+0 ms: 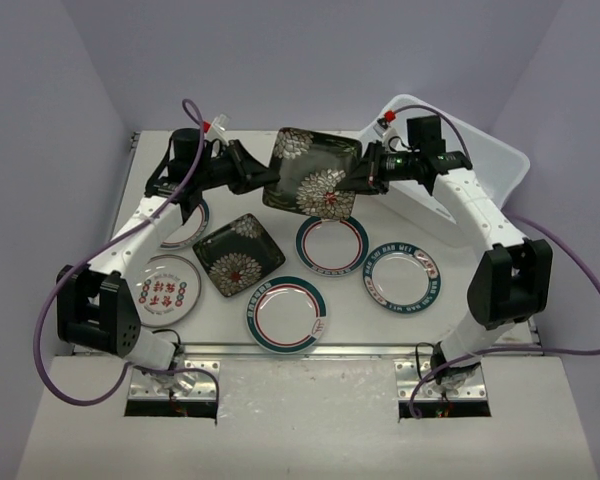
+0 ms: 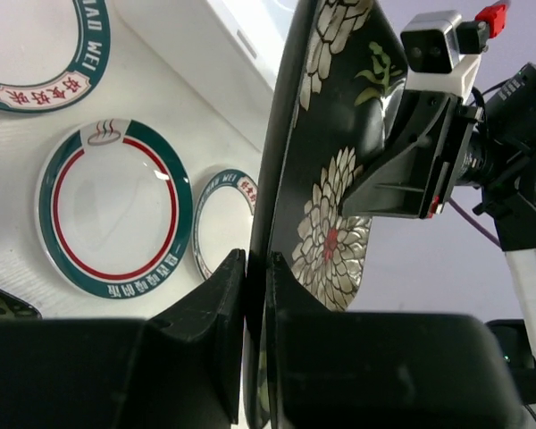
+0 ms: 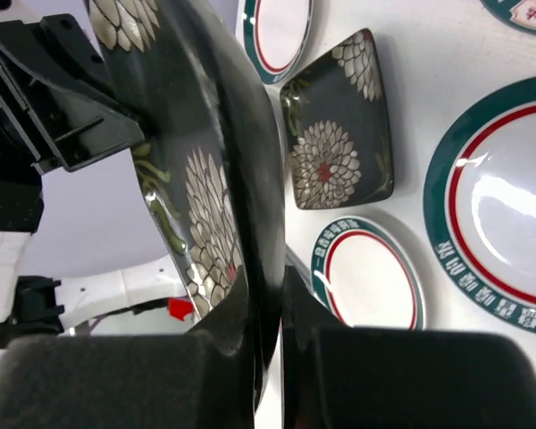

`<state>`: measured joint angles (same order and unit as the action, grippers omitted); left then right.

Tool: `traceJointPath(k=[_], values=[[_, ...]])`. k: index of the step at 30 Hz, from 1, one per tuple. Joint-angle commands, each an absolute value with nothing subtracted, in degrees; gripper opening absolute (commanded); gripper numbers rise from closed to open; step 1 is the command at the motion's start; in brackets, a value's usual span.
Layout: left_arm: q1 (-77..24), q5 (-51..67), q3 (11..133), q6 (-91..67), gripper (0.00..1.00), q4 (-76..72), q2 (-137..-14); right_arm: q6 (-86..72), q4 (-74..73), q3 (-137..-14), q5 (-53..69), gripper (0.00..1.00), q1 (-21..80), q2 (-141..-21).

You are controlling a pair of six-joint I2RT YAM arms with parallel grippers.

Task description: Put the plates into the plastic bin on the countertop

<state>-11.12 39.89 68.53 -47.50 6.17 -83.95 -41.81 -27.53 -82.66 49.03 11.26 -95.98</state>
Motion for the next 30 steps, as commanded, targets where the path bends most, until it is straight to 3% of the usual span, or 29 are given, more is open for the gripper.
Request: traceJointPath(k=[1,3,7,9,20,27,30], values=[[-12.92,41.60,71.15,-51.93,0.42,-0.86,-77.58,-45.77,-18.59,-82.10,46.98,0.00,11.35,-91.60],[-12.91,34.53,75.94,-46.27,0.99,12.11,-77.12,-48.84,-19.67,-82.30,42.50,0.00,7.83,-90.23],[-12.47,8.36,86.99,-36.20,1.00,40.12,-76.00,-52.11,-23.97,-84.80,35.22,0.00,-2.29,-90.48],[-12.16,2.94,85.62,-34.10,1.00,43.99,-74.11,-51.58,-27.48,-88.17,32.19,0.00,-5.18,-92.29],[-11.60,8.95,62.99,-29.93,1.00,45.25,-58.04,-49.13,-40.65,-112.60,10.19,0.00,-7.91,-108.25],[-11.69,8.77,60.48,-29.28,1.00,48.03,-53.47,-47.18,-48.04,-125.32,6.36,0.00,-7.16,-117.40],[-11.65,8.39,61.05,-28.38,1.00,49.64,-53.22,-46.38,-48.63,-124.68,5.61,0.00,-6.85,-118.74]])
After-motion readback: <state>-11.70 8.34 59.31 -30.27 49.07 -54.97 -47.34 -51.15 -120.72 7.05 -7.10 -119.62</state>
